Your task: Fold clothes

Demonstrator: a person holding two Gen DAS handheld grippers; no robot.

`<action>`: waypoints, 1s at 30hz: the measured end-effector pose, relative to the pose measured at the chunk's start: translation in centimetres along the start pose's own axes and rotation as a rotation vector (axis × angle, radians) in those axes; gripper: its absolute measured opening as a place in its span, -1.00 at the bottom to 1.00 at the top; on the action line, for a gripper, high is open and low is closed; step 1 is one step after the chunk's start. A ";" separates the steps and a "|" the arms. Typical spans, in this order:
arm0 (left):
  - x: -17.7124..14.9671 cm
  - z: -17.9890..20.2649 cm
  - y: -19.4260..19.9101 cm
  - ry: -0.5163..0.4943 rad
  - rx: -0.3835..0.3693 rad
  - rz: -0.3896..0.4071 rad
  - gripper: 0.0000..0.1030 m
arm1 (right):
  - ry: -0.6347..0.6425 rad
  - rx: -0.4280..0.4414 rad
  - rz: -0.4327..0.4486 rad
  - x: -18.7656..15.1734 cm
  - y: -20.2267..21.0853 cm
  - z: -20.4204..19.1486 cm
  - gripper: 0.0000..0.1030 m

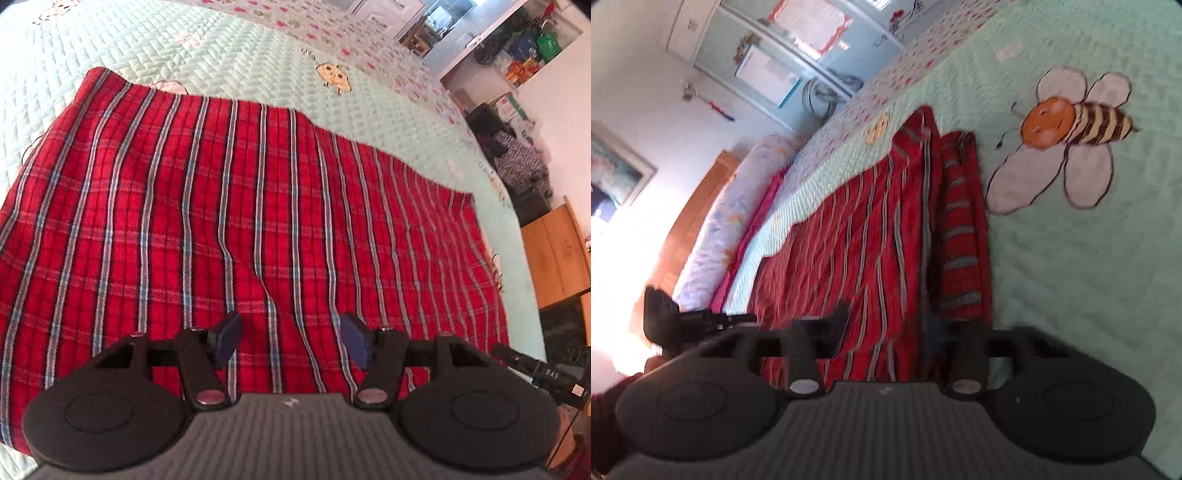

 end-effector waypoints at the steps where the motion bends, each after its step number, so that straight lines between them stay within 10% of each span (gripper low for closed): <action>1: -0.2 0.0 -0.2 0.000 0.002 -0.008 0.19 | 0.019 -0.011 -0.014 -0.4 -0.2 0.0 -0.63; 13: -4.1 -0.3 -0.8 -0.112 -0.024 -0.135 0.24 | -0.218 0.162 -0.076 -3.0 1.8 3.7 -0.94; 21: -4.1 -0.3 0.4 -0.115 -0.055 -0.094 0.32 | -0.133 -0.035 -0.104 -3.7 0.9 3.6 -0.84; 25: -3.3 0.1 2.0 -0.101 -0.066 -0.033 0.31 | -0.020 -0.243 0.029 -1.7 3.8 1.7 -0.69; 30: -1.3 0.0 3.7 -0.143 0.006 0.057 0.32 | 0.036 -0.004 0.000 -2.1 -0.6 -8.3 -0.40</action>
Point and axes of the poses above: each gripper's, at about its wrist camera, not at the fingertips, and y roughly against the way its jaws point, z to its right, x to its top, the point moved 10 cm from there along -y, roughly the way its jaws point, and after that the axes turned 10 degrees about -x, right-handed, at the moved point
